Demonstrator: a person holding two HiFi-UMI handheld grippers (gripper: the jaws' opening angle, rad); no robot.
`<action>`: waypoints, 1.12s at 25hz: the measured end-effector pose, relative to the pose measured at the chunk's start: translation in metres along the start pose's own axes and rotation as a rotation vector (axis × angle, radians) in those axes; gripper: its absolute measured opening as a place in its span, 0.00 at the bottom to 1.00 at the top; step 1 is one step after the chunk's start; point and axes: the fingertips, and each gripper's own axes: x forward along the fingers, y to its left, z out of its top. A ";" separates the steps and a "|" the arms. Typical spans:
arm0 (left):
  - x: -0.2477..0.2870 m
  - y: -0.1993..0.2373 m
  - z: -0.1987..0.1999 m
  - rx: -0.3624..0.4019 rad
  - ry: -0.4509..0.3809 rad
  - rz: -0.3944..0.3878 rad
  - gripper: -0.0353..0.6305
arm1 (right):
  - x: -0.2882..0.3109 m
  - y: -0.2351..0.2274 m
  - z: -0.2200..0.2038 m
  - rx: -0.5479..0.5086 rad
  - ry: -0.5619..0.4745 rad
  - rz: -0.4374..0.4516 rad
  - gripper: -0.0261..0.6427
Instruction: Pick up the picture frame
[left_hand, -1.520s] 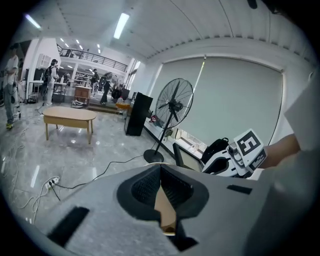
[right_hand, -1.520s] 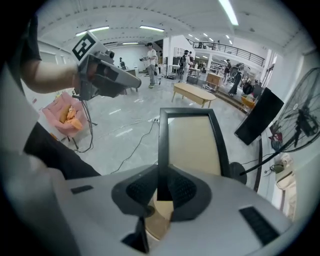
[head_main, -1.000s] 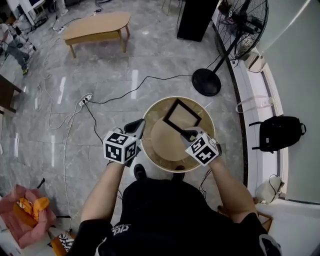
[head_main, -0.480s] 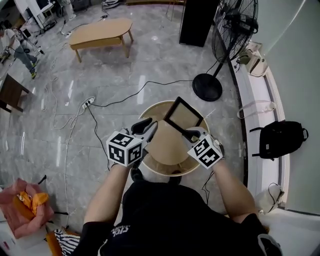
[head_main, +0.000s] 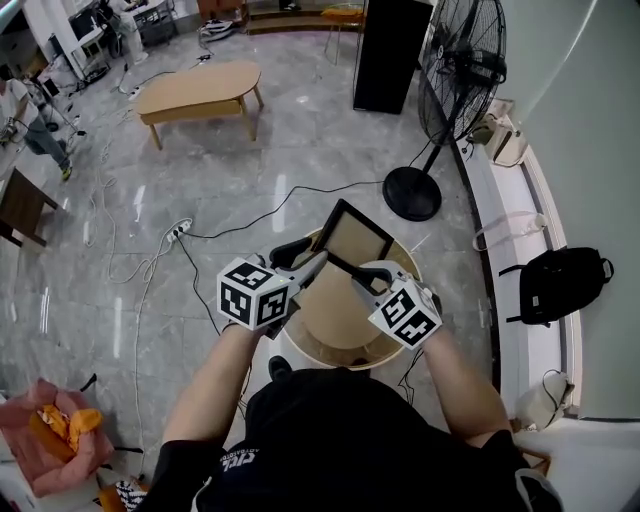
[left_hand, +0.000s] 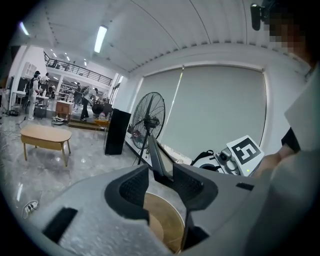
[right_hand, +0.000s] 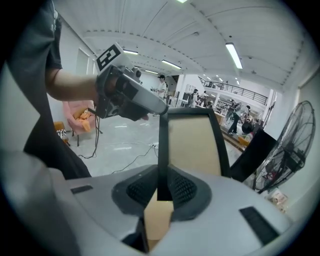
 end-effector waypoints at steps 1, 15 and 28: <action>-0.002 0.000 0.002 0.001 0.000 -0.009 0.30 | 0.001 0.002 0.005 -0.009 -0.005 0.003 0.13; -0.030 0.012 0.003 -0.071 -0.060 -0.028 0.25 | 0.018 0.034 0.041 -0.061 -0.073 0.035 0.14; -0.051 0.017 0.005 -0.048 -0.104 0.018 0.17 | 0.021 0.037 0.038 -0.021 -0.102 0.004 0.15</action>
